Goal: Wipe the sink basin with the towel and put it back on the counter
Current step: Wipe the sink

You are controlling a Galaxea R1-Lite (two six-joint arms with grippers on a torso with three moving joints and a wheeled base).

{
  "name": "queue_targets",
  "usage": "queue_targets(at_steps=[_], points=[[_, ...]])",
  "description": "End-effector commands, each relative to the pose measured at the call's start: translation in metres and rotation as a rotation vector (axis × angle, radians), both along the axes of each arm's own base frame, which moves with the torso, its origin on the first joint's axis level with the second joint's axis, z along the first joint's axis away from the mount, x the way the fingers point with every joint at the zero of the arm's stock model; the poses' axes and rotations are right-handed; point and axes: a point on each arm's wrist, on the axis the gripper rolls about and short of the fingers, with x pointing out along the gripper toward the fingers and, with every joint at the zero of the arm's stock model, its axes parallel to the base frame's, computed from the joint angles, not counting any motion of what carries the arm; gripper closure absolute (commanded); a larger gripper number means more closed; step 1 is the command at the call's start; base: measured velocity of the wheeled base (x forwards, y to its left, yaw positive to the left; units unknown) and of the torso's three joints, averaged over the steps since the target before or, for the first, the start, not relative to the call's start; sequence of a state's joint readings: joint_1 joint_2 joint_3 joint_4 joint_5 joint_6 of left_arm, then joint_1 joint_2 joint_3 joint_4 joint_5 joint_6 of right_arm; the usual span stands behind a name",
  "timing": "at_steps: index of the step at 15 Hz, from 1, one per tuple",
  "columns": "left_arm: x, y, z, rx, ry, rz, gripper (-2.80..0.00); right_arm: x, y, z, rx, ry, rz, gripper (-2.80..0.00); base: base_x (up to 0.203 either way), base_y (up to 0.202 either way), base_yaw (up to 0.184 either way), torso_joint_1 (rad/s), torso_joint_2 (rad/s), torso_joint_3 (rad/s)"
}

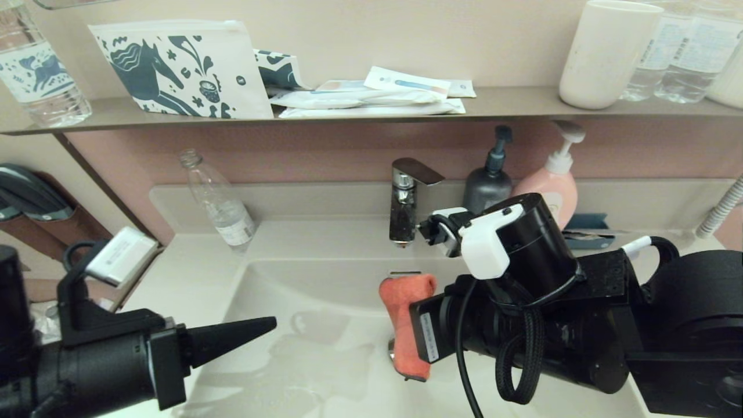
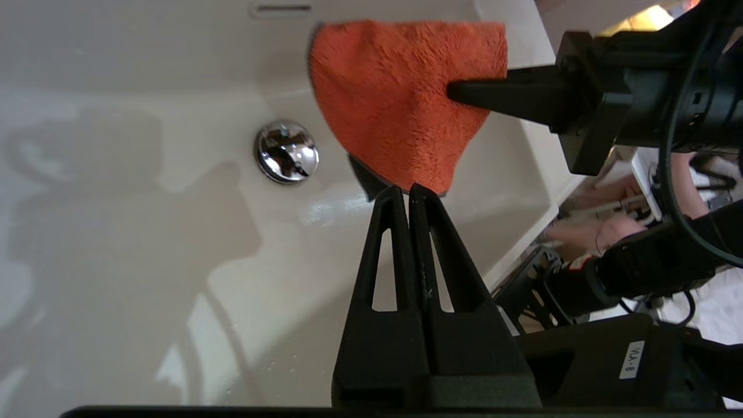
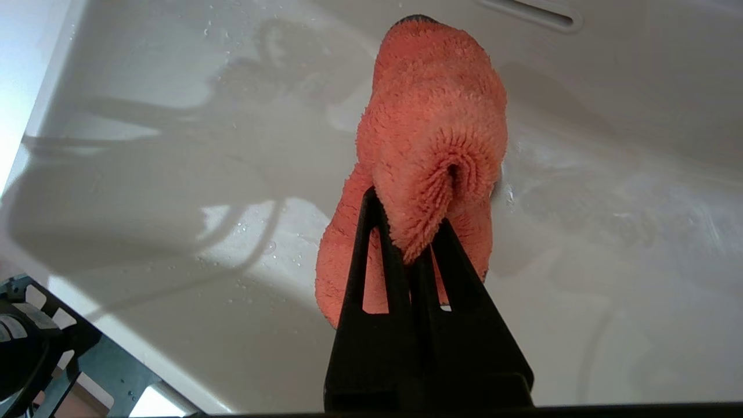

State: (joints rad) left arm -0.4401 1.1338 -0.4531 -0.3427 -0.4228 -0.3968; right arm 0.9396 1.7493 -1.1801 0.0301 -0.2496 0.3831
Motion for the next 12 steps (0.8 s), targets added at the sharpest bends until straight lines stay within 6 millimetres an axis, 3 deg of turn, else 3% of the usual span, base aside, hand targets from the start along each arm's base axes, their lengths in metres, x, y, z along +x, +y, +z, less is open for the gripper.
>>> queue_targets(at_steps=[1,3,4,8,12], points=[[0.016,-0.015,-0.016,0.040,0.080,-0.032,0.00,0.005,0.007,-0.006,-0.009,0.005,-0.001,0.00,0.000,0.000,0.000,0.000,0.00,0.000],[0.027,-0.022,-0.024,0.061,0.096,-0.027,0.00,0.006,0.009,-0.001,0.005,-0.005,-0.001,0.00,0.000,0.000,0.000,0.000,0.00,0.000],[0.031,-0.026,-0.026,0.071,0.096,-0.020,-2.80,0.007,0.010,0.001,0.009,-0.008,-0.001,0.00,0.000,0.000,0.000,0.000,0.00,0.000],[0.038,-0.050,-0.042,0.187,0.118,0.068,-2.80,0.011,0.015,0.001,0.005,-0.016,0.003,0.00,0.000,0.000,0.000,0.000,0.00,0.000],[0.044,-0.062,-0.039,0.214,0.092,0.097,-2.80,0.015,0.021,-0.002,-0.008,-0.019,0.010,0.00,0.000,0.000,0.000,0.000,0.00,0.000]])
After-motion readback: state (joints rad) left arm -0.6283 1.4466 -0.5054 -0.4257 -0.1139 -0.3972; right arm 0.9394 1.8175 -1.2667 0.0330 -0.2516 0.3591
